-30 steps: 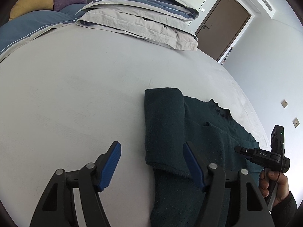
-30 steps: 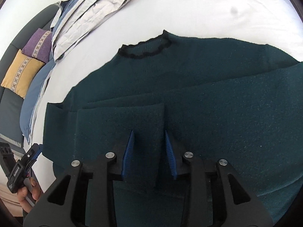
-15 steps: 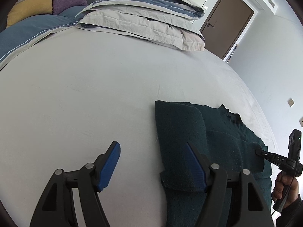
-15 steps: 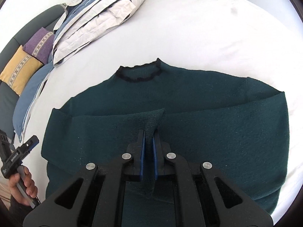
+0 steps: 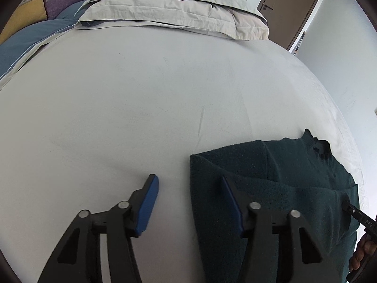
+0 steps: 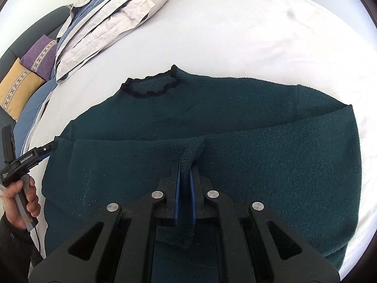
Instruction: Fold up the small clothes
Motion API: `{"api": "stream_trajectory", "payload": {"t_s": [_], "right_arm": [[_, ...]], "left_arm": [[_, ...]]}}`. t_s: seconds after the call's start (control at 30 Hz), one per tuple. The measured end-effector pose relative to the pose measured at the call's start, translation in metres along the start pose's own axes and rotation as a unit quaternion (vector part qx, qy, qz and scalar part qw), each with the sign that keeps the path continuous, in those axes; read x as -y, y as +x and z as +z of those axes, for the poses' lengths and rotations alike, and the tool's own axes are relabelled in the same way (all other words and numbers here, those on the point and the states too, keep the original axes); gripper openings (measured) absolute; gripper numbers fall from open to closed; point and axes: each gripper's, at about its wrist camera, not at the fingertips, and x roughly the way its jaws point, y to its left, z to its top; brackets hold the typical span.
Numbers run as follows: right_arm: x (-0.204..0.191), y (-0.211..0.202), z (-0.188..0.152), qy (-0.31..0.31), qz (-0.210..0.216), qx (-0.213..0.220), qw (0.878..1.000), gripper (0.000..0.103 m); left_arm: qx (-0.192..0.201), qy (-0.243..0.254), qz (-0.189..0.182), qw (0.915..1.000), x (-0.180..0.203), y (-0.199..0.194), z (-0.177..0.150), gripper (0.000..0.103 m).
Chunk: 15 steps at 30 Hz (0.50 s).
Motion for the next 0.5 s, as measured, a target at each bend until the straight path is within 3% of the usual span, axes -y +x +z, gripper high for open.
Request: {"api": "stream_trajectory", "payload": {"t_s": [0.17, 0.4, 0.5], "right_arm": [[0.006, 0.003, -0.004, 0.017, 0.0, 0.006, 1.0, 0.006], [0.007, 0.007, -0.008, 0.026, -0.009, 0.017, 0.999, 0.005], [0.009, 0.005, -0.006, 0.04, 0.009, 0.014, 0.999, 0.006]], "left_arm": [[0.001, 0.045, 0.009, 0.999, 0.014, 0.007, -0.001, 0.023], [0.013, 0.066, 0.009, 0.9977, 0.013, 0.006, -0.001, 0.017], [0.027, 0.061, 0.001, 0.9977, 0.011, -0.017, -0.006, 0.016]]}}
